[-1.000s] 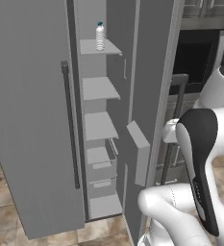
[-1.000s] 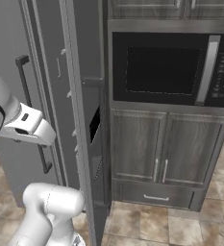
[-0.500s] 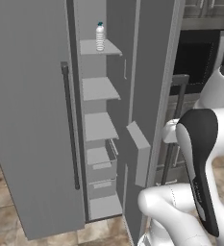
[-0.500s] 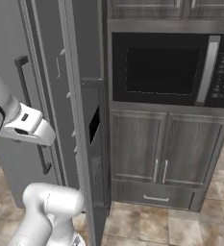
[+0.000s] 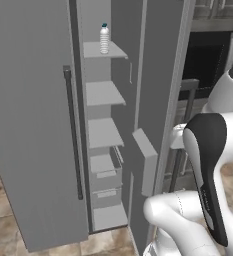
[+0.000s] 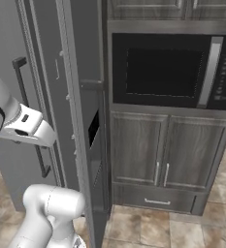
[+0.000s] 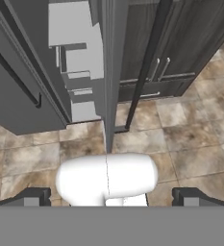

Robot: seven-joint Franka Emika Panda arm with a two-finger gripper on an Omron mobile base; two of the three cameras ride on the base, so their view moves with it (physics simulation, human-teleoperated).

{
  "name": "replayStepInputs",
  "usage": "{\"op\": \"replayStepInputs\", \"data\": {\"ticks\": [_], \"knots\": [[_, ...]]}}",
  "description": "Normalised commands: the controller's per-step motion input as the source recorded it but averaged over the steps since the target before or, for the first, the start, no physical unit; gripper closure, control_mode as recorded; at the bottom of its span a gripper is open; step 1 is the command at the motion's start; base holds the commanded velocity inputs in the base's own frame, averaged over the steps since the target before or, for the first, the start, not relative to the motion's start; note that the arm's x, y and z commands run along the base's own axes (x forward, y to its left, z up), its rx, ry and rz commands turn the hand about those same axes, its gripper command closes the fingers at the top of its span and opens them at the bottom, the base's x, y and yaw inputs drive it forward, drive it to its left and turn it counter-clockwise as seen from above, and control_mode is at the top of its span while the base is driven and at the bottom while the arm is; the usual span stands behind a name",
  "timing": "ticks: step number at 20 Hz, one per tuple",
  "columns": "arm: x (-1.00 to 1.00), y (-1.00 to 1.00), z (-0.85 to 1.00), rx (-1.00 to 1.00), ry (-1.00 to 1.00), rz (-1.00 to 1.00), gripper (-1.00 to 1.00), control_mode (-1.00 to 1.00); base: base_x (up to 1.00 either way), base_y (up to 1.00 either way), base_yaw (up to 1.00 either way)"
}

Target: Take the bottled waters from the counter and place them in the freezer to freeze. Close the freezer door after placing the bottles.

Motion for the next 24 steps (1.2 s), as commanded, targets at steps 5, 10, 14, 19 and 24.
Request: {"op": "replayStepInputs", "data": {"ticks": [5, 10, 14, 19, 24], "knots": [[0.0, 0.0, 0.0, 0.0, 0.0, 0.0, -1.0, 1.0, 0.32, -0.15, 0.0], [0.0, 0.0, 0.0, 0.0, 0.0, 0.0, -1.0, 1.0, 0.26, -0.18, 0.0], [0.0, 0.0, 0.0, 0.0, 0.0, 0.0, -1.0, 1.0, 0.15, -0.31, 0.0], [0.0, 0.0, 0.0, 0.0, 0.0, 0.0, -1.0, 1.0, 0.1, -0.34, 0.0], [0.0, 0.0, 0.0, 0.0, 0.0, 0.0, -1.0, 1.0, 0.1, -0.33, 0.0]]}}
